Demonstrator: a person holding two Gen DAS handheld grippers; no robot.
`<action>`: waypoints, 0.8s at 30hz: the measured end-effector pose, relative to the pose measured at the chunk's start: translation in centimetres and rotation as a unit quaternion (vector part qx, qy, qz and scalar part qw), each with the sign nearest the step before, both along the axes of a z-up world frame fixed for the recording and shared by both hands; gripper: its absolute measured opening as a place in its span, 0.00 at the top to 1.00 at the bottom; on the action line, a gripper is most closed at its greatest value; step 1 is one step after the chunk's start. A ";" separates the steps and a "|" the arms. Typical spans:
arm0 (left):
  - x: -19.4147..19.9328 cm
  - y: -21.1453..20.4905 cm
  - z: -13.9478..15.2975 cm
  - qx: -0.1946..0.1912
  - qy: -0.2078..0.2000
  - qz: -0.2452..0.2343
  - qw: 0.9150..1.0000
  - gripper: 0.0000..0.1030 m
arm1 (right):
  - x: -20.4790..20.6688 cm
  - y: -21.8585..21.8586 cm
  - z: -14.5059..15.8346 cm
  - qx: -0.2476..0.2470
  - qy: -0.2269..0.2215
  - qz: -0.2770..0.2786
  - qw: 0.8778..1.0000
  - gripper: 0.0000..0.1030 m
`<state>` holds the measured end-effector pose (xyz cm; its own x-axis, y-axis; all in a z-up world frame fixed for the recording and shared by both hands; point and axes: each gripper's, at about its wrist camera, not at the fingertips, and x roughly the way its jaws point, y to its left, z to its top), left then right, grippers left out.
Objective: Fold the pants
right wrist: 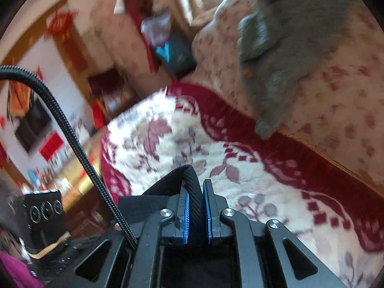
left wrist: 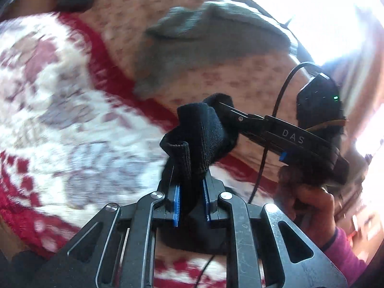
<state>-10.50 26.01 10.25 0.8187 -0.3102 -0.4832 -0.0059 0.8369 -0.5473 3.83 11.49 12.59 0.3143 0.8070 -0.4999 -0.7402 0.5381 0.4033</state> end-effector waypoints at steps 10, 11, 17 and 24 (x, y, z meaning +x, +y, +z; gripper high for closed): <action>0.4 -14.0 2.5 0.029 -0.017 -0.150 0.988 0.87 | -4.1 -17.6 1.9 0.053 -0.001 -0.121 0.991 0.91; 0.5 -15.8 2.3 0.036 -0.014 -0.163 0.986 0.87 | -4.5 -19.5 1.5 0.057 0.004 -0.135 0.989 0.91; 1.4 -24.3 -0.9 0.076 0.028 -0.216 0.973 0.87 | -6.3 -29.1 -3.1 0.060 0.047 -0.223 0.972 0.91; 2.3 -29.0 -5.0 0.120 0.084 -0.231 0.962 0.86 | -6.4 -34.5 -10.1 0.024 0.099 -0.293 0.951 0.91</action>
<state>-8.20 -3.02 5.30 0.5250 -0.4847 -0.6996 0.3258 0.8738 -0.3609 -2.59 -22.98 2.49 0.6205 0.5463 -0.5625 -0.2262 0.8116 0.5387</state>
